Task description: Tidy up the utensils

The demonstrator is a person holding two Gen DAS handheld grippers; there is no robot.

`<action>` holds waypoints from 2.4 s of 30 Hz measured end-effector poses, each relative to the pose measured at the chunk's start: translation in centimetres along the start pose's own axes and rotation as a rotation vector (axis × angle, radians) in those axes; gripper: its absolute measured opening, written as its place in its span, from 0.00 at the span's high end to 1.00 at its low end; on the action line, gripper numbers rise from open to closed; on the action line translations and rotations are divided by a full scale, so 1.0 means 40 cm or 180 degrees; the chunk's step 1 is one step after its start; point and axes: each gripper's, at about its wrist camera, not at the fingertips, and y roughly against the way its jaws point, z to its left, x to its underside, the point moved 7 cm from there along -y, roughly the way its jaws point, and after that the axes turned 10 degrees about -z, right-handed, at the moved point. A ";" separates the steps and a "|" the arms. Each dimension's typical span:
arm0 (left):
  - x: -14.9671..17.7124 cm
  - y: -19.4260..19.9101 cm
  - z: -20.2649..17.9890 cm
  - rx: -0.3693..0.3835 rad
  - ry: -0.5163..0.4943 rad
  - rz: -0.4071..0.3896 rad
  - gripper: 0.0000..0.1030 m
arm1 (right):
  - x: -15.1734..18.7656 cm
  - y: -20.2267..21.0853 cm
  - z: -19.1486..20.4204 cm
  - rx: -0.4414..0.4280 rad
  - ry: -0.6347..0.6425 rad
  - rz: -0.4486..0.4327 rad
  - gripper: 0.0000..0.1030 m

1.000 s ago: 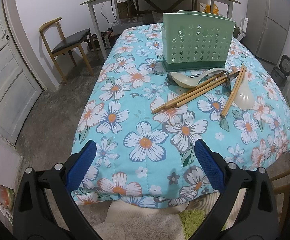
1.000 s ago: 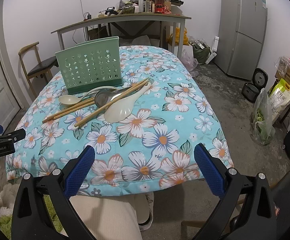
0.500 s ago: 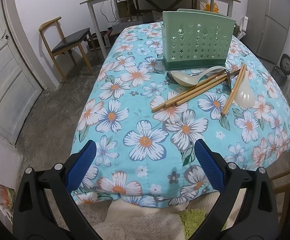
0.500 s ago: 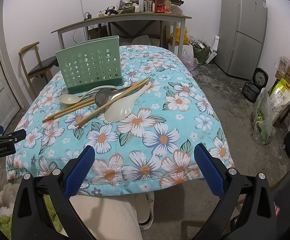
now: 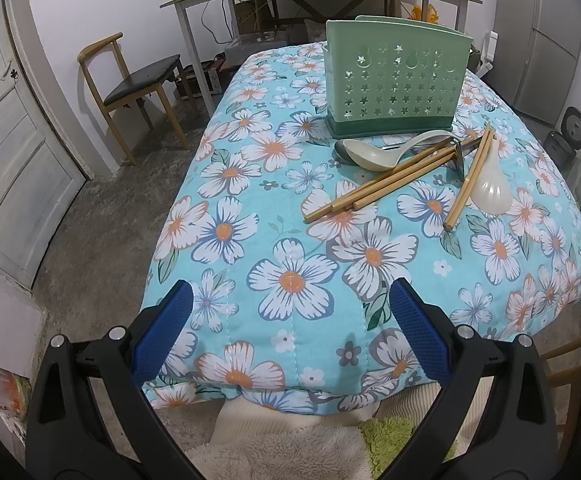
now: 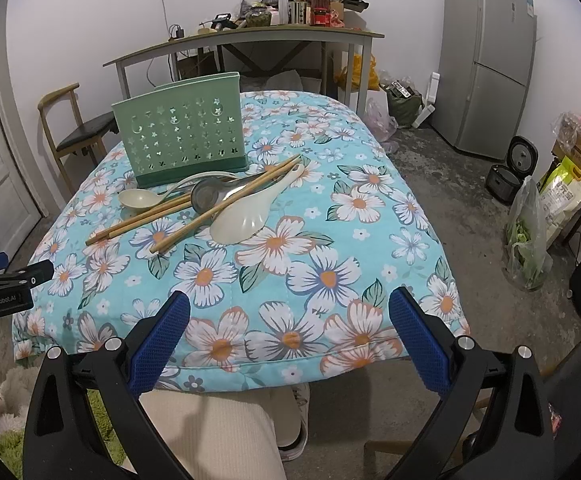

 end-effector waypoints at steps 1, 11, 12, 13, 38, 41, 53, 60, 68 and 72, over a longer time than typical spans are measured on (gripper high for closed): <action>-0.001 0.001 0.000 -0.0002 -0.0002 0.0000 0.08 | 0.000 0.000 -0.001 0.0000 0.0002 0.0000 0.06; -0.002 0.000 -0.001 -0.0005 -0.0004 0.0006 0.08 | 0.001 0.000 0.001 0.0000 -0.0007 0.0006 0.06; -0.002 0.000 -0.001 -0.0005 -0.0003 0.0005 0.08 | -0.001 0.001 -0.001 -0.0001 -0.0010 0.0010 0.06; -0.001 -0.001 -0.001 -0.0004 -0.0001 0.0005 0.08 | -0.001 0.000 0.000 -0.0001 -0.0015 0.0014 0.06; -0.042 -0.066 0.001 0.0039 -0.0009 0.0032 0.08 | -0.049 -0.082 0.033 -0.0059 -0.0011 0.0096 0.06; -0.071 -0.084 0.012 0.0021 -0.0006 0.0024 0.08 | -0.063 -0.106 0.038 -0.0048 -0.0021 0.0126 0.06; -0.165 -0.154 0.016 0.0688 -0.0092 -0.0152 0.08 | -0.120 -0.170 0.120 -0.0331 0.0066 0.0018 0.06; -0.198 -0.190 -0.014 0.1188 0.0050 -0.0134 0.08 | -0.136 -0.211 0.162 -0.0452 -0.0086 0.0024 0.06; -0.232 -0.228 -0.030 0.1548 0.0207 -0.0140 0.08 | -0.146 -0.245 0.198 -0.0560 -0.0008 0.0033 0.07; -0.225 -0.241 -0.062 0.1769 0.0209 -0.0005 0.35 | -0.143 -0.271 0.193 -0.0574 -0.0054 0.0085 0.13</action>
